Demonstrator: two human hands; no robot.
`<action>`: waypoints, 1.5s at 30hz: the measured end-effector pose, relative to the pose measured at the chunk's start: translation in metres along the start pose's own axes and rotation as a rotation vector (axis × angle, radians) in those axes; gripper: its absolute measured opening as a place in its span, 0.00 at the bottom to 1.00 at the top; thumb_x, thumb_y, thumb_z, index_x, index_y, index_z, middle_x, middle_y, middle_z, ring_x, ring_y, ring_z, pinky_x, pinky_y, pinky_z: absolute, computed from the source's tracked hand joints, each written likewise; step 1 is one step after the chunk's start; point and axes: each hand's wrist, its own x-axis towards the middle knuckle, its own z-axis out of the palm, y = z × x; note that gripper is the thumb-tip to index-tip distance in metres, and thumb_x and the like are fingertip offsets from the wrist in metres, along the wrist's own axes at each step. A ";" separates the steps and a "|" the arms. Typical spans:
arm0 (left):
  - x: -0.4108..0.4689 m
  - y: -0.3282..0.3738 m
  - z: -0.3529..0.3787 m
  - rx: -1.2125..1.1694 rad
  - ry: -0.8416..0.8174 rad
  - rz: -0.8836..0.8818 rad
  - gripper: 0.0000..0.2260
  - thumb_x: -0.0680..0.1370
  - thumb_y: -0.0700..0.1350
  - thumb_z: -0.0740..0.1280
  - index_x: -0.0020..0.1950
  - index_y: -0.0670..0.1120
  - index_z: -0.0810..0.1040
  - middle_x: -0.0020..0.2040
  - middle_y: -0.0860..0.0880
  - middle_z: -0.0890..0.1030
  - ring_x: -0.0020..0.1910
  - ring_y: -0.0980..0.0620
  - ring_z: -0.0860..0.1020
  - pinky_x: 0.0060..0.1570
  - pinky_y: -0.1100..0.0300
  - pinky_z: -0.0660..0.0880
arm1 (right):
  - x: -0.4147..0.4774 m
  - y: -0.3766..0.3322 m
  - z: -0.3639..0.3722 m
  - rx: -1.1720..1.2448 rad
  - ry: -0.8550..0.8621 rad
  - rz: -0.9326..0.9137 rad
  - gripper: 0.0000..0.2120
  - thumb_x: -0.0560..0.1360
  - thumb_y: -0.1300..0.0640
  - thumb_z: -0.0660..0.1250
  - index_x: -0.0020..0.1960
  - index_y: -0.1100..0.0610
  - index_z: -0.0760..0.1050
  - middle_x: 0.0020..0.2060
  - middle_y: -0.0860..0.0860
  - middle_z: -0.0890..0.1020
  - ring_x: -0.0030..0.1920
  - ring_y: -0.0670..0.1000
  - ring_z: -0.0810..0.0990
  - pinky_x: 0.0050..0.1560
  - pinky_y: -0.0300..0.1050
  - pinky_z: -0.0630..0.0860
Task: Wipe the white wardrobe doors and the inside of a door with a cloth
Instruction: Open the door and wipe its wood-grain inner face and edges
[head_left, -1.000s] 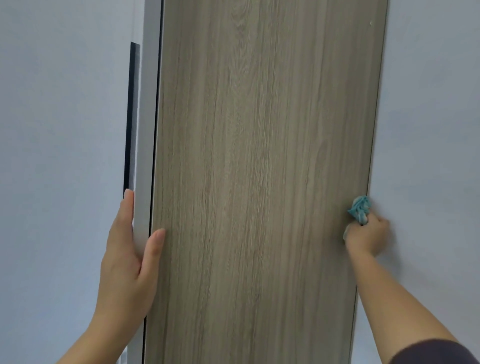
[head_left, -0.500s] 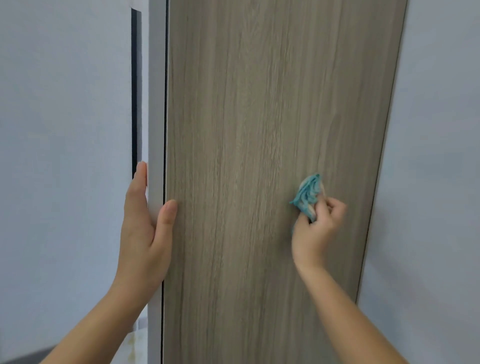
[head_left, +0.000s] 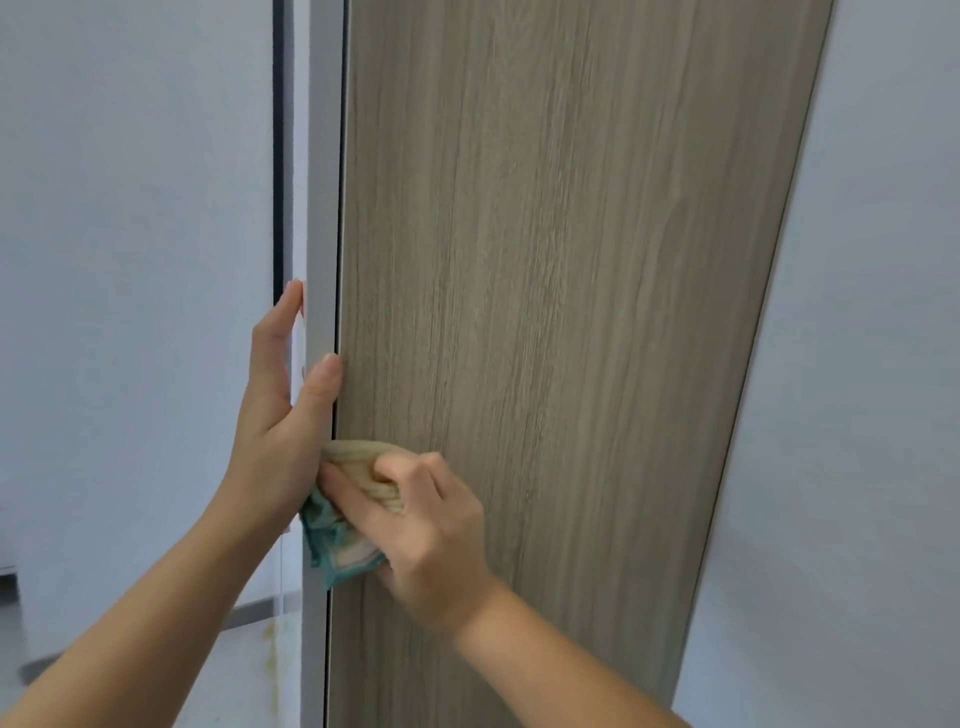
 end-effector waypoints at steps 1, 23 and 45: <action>-0.004 0.002 0.003 0.018 0.014 -0.007 0.26 0.81 0.49 0.57 0.78 0.51 0.57 0.78 0.55 0.61 0.77 0.54 0.58 0.75 0.44 0.57 | 0.001 0.007 -0.003 -0.008 -0.001 -0.053 0.15 0.77 0.55 0.71 0.64 0.49 0.79 0.49 0.50 0.74 0.41 0.51 0.76 0.39 0.44 0.75; -0.032 -0.008 0.015 0.329 0.116 0.034 0.26 0.82 0.52 0.52 0.80 0.51 0.52 0.78 0.54 0.61 0.76 0.53 0.61 0.73 0.43 0.62 | -0.050 0.308 -0.122 -0.557 0.061 1.275 0.12 0.71 0.67 0.62 0.52 0.67 0.78 0.53 0.66 0.75 0.50 0.67 0.76 0.49 0.54 0.73; -0.028 -0.013 0.011 0.246 0.037 0.100 0.26 0.83 0.45 0.53 0.79 0.39 0.51 0.78 0.45 0.58 0.78 0.50 0.57 0.75 0.45 0.57 | -0.044 0.030 -0.023 0.109 -0.144 0.551 0.23 0.72 0.59 0.65 0.61 0.36 0.73 0.56 0.47 0.71 0.55 0.50 0.73 0.55 0.43 0.73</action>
